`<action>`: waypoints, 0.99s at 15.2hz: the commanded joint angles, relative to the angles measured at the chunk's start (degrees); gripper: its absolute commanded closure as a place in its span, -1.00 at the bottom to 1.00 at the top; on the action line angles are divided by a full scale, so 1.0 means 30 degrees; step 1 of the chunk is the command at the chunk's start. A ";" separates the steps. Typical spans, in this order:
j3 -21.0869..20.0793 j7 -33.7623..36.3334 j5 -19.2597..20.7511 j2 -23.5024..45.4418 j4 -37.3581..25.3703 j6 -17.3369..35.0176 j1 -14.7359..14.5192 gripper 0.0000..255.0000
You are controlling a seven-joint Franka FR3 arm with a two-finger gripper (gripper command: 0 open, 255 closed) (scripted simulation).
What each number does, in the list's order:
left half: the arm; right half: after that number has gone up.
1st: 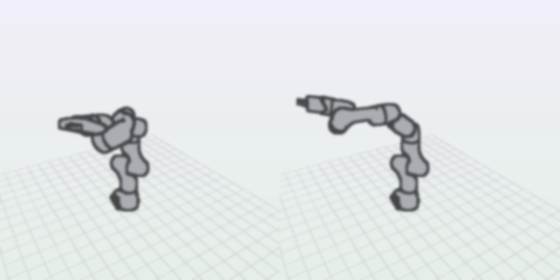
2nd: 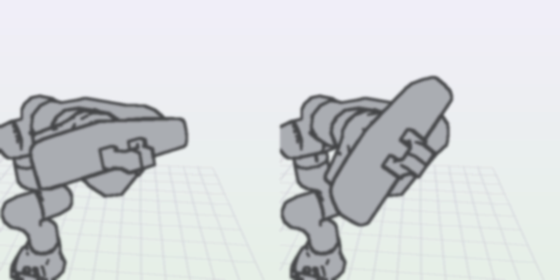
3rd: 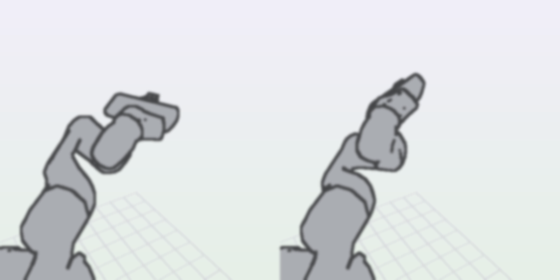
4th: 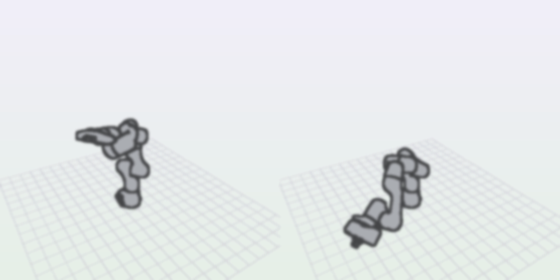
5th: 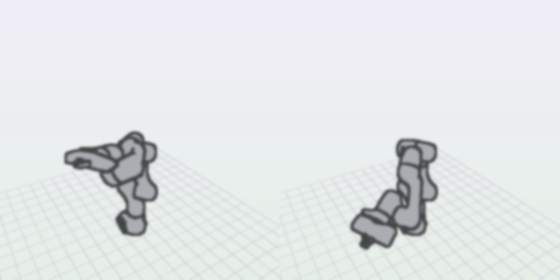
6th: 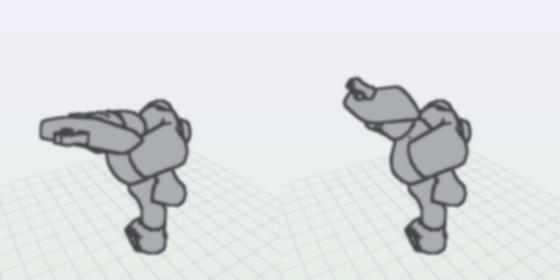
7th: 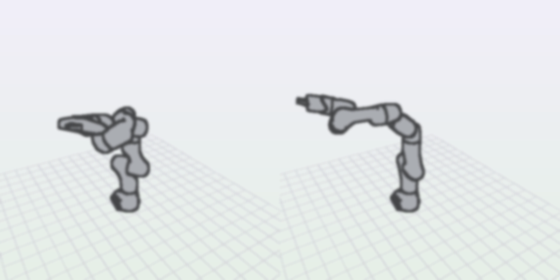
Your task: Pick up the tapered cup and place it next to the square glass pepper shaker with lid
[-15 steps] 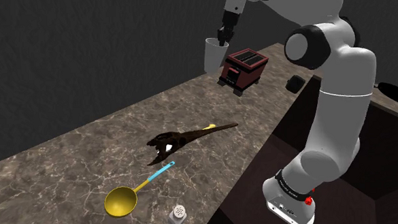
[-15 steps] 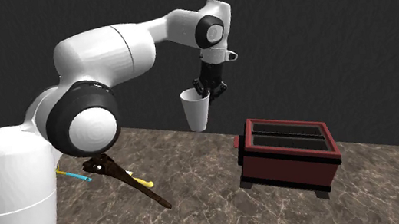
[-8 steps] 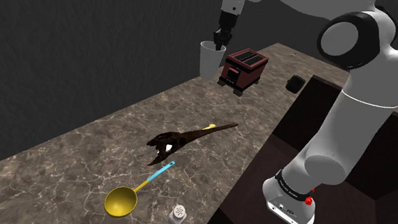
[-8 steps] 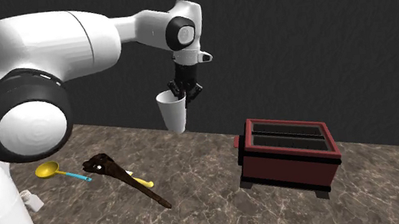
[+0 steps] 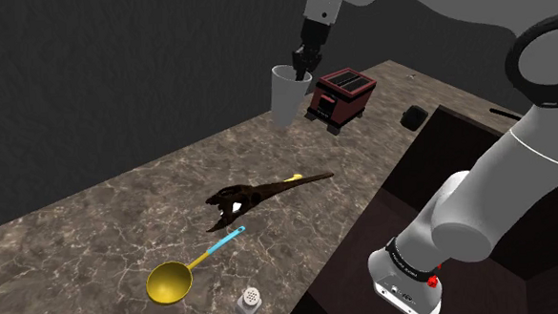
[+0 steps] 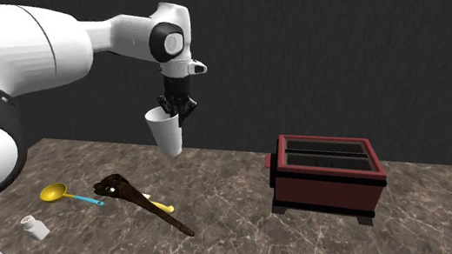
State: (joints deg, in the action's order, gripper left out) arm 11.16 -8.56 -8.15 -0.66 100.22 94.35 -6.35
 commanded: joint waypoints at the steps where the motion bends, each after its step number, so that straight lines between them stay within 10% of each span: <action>1: -0.0460 0.0941 0.0082 -0.0928 0.0876 0.0108 -0.0447 1.00; 15: -0.4156 0.7106 -0.0602 -0.4845 0.4593 0.0876 -0.3077 1.00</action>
State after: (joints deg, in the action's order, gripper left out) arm -0.52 11.45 -9.71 -14.45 113.39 96.90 -15.08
